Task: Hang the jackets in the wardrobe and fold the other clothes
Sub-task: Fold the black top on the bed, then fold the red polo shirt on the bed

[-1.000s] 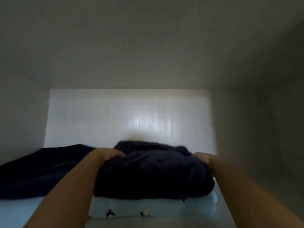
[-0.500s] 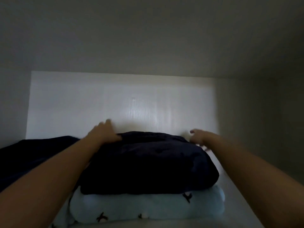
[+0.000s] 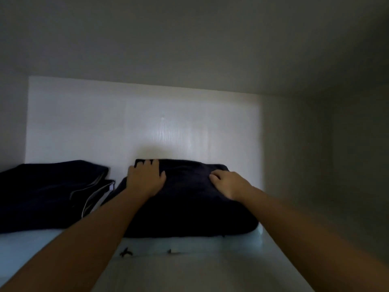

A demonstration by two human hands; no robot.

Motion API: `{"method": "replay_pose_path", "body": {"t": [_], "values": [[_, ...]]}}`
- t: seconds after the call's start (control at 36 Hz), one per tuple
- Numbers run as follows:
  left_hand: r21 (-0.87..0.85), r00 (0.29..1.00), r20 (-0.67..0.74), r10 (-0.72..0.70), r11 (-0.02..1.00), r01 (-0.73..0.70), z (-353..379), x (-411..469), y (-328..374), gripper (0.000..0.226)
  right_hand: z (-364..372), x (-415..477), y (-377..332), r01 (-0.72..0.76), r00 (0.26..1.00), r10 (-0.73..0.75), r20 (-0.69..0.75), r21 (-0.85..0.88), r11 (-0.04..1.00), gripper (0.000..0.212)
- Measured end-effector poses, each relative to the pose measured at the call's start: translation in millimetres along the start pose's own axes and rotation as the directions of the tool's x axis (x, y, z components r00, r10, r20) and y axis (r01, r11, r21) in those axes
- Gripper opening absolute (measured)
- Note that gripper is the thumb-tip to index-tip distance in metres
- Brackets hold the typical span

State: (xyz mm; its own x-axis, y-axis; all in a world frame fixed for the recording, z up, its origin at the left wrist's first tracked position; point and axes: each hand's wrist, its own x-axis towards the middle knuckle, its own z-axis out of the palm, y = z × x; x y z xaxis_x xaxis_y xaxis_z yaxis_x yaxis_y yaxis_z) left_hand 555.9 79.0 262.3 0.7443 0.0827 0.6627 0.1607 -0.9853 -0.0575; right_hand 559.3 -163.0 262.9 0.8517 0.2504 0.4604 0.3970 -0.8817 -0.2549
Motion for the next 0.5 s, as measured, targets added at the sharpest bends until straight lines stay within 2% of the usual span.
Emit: {"method": "replay_pose_path", "body": {"t": [0.03, 0.08, 0.22, 0.28, 0.36, 0.5], "values": [[0.046, 0.991, -0.114, 0.071, 0.997, -0.066, -10, -6, 3, 0.046, -7, -15, 1, 0.023, 1.000, -0.024, -0.018, -0.032, 0.999, 0.043], [0.100, 0.948, -0.235, 0.214, 0.976, -0.196, -32, -22, 14, 0.038, -23, -49, 5, 0.062, 0.998, -0.064, -0.015, -0.131, 0.989, 0.046], [0.036, 0.840, -0.325, 0.434, 0.894, -0.448, -99, -80, 74, 0.024, -75, -144, 18, 0.058, 0.993, -0.091, -0.080, -0.341, 0.938, 0.048], [0.015, 0.769, -0.380, 0.514, 0.835, -0.550, -129, -108, 105, 0.019, -98, -188, 23, 0.016, 0.990, -0.065, -0.127, -0.352, 0.936, 0.046], [-0.029, 0.683, -0.423, 0.596, 0.745, -0.667, -174, -157, 153, 0.023, -136, -264, 30, -0.064, 0.985, 0.010, -0.171, -0.311, 0.948, 0.046], [-0.251, 0.562, -0.546, 0.621, 0.519, -0.817, -253, -259, 223, 0.028, -199, -418, 36, -0.158, 0.960, 0.089, -0.264, -0.253, 0.955, 0.040]]}}
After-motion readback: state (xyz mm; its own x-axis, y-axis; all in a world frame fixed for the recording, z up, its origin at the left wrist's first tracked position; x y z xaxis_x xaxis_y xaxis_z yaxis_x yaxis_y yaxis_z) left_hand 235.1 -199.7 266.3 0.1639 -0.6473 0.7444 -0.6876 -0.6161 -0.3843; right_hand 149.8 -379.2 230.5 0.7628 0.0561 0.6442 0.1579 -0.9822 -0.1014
